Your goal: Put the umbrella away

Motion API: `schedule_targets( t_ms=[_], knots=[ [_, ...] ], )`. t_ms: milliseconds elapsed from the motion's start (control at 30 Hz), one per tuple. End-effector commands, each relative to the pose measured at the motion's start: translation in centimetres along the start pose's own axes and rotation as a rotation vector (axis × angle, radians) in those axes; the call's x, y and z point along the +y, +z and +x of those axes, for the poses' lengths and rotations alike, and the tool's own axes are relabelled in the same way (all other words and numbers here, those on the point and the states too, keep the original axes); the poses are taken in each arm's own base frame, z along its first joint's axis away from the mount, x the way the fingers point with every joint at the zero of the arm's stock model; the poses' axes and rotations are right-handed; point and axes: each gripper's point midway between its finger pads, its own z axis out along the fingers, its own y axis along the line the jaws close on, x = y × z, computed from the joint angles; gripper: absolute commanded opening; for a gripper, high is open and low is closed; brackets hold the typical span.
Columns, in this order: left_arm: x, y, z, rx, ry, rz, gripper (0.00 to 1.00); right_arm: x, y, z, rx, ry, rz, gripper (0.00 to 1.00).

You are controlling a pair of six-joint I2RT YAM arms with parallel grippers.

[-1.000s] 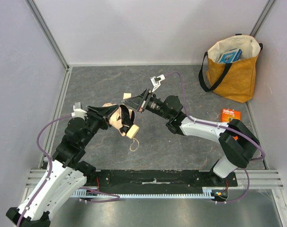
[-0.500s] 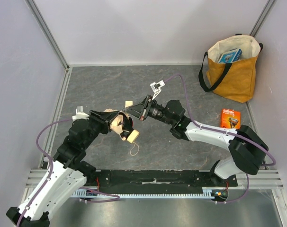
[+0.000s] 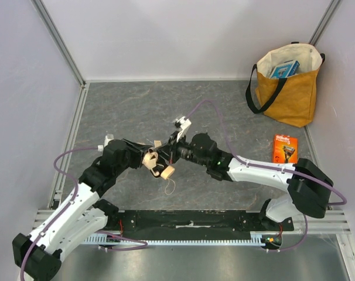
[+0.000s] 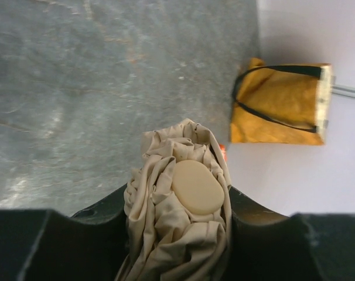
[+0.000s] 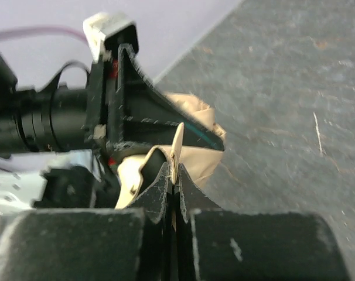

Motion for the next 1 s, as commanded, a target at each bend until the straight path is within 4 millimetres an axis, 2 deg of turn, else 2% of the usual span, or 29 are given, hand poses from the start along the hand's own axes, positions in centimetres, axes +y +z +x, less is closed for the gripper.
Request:
schedule_targets(
  t_ms=[0, 67, 267, 333, 433, 533, 600, 667, 767, 833, 967],
  knots=[
    [11.1, 1.3, -2.5, -0.127, 0.191, -0.403, 0.02, 9.7, -2.3, -9.2, -0.274, -0.297, -0.124, 0.0],
    [11.6, 1.7, -2.3, -0.117, 0.193, -0.436, 0.02, 9.9, -1.9, -8.5, -0.242, -0.368, -0.068, 0.0],
    [11.4, 2.4, -1.7, -0.086, 0.19, -0.444, 0.02, 13.0, -1.4, -6.3, -0.193, -0.656, 0.059, 0.0],
    [11.0, 2.5, -1.7, -0.086, 0.194, -0.435, 0.02, 13.2, -0.8, -4.9, -0.147, -0.751, 0.09, 0.0],
    [11.1, 2.6, -1.9, -0.096, 0.209, -0.452, 0.02, 14.8, 0.1, -2.1, -0.082, -0.877, 0.084, 0.0],
    [10.9, 2.8, -1.7, -0.086, 0.2, -0.458, 0.02, 16.4, 0.4, 1.5, -0.011, -0.964, 0.032, 0.0],
    [10.1, 2.7, -1.6, -0.076, 0.199, -0.446, 0.02, 16.4, 0.5, 3.6, 0.046, -0.976, -0.015, 0.0],
    [9.5, 2.4, -1.4, -0.057, 0.205, -0.441, 0.02, 15.4, 0.8, 5.4, 0.097, -1.001, -0.012, 0.0],
    [8.2, 2.3, -1.0, -0.034, 0.194, -0.414, 0.02, 14.1, 0.7, 6.0, 0.124, -0.948, -0.044, 0.0],
    [8.3, 2.5, -0.9, -0.029, 0.201, -0.412, 0.02, 13.6, 0.6, 6.4, 0.141, -0.892, -0.075, 0.0],
    [8.3, 4.6, 0.0, 0.004, 0.223, -0.367, 0.02, 11.2, 0.7, 7.6, 0.172, -0.86, -0.056, 0.0]
  ],
)
